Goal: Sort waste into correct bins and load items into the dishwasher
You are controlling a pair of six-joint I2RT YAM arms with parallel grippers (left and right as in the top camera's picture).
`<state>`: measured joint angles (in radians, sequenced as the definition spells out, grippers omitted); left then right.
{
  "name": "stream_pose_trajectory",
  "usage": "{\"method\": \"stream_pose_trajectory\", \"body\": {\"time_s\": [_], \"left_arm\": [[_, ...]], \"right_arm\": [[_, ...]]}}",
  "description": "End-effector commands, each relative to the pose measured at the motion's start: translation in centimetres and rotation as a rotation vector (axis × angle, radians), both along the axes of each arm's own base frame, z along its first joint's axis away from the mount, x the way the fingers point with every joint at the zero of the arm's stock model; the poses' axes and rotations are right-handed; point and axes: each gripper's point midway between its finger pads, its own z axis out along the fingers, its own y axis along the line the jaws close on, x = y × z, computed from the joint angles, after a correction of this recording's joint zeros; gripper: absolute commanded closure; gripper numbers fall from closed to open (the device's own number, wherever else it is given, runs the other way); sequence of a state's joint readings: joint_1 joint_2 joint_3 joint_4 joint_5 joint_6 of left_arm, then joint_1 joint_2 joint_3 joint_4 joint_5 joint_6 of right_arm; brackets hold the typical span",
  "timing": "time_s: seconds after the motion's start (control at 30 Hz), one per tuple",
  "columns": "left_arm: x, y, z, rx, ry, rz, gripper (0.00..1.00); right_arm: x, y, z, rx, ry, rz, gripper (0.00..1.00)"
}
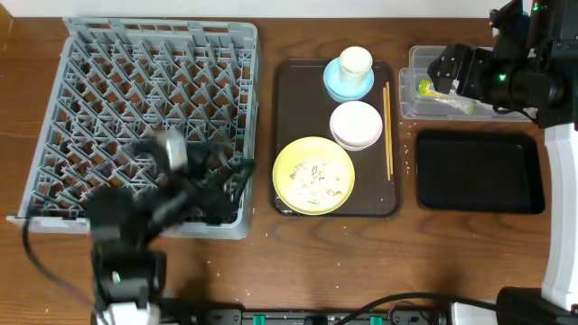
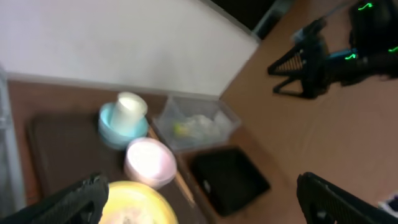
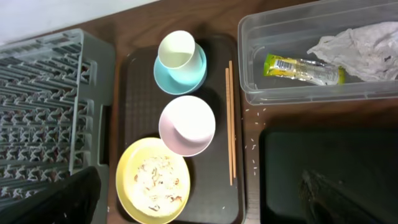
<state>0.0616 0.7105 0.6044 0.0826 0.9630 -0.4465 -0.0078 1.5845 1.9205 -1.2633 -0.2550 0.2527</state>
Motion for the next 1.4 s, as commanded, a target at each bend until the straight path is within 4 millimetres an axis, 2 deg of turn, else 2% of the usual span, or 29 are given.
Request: {"method": "stream_pose_trajectory", "body": {"time_s": [0.0, 0.1, 0.23, 0.37, 0.47, 0.57, 0.63, 0.73, 0.87, 0.97, 1.13, 1.23, 1.37], "left_arm": [[2.0, -0.2, 0.2, 0.075, 0.049, -0.048, 0.02], [4.8, 1.4, -2.2, 0.101, 0.241, 0.070, 0.02], [7.1, 2.2, -4.1, 0.114, 0.294, 0.115, 0.02], [8.0, 2.2, -4.0, 0.052, 0.332, 0.131, 0.02], [8.3, 2.2, -3.3, -0.011, 0.356, 0.143, 0.02], [8.3, 2.4, -2.6, -0.010, 0.322, 0.157, 0.02], [8.6, 3.3, -2.3, -0.007, 0.312, 0.198, 0.02], [9.1, 5.8, -2.5, 0.003, 0.319, 0.311, 0.02], [9.0, 10.4, -4.8, 0.040, 0.415, 0.536, 0.02], [8.1, 13.7, -6.8, 0.074, 0.505, 0.683, 0.02], [5.4, 19.3, -10.1, 0.160, 0.650, 0.902, 0.02], [4.6, 20.6, -10.5, 0.139, 0.680, 0.942, 0.02], [4.2, 21.3, -10.1, 0.129, 0.671, 0.968, 0.02]], "right_arm": [[0.1, 0.3, 0.1, 0.005, 0.000, 0.006, 0.01], [0.0, -0.1, -0.1, -0.015, 0.008, -0.010, 0.01], [0.0, -0.5, -0.2, -0.033, 0.010, -0.023, 0.01], [0.0, -0.5, -0.2, -0.033, 0.009, -0.023, 0.01], [-0.1, -0.3, -0.2, -0.027, 0.014, -0.018, 0.01], [-0.3, 0.6, -0.1, 0.016, 0.018, 0.016, 0.01], [-0.4, 1.3, 0.1, 0.045, 0.017, 0.039, 0.01], [-0.5, 3.1, 0.5, 0.099, 0.007, 0.100, 0.01], [-1.0, 6.2, 0.4, 0.122, 0.004, 0.191, 0.03], [-1.8, 8.8, -0.7, 0.107, 0.034, 0.264, 0.15], [-4.2, 14.3, -4.9, 0.066, 0.139, 0.408, 0.15], [-5.4, 16.2, -8.0, -0.004, 0.193, 0.460, 0.16], [-6.4, 18.1, -11.1, -0.098, 0.217, 0.508, 0.25]]}}
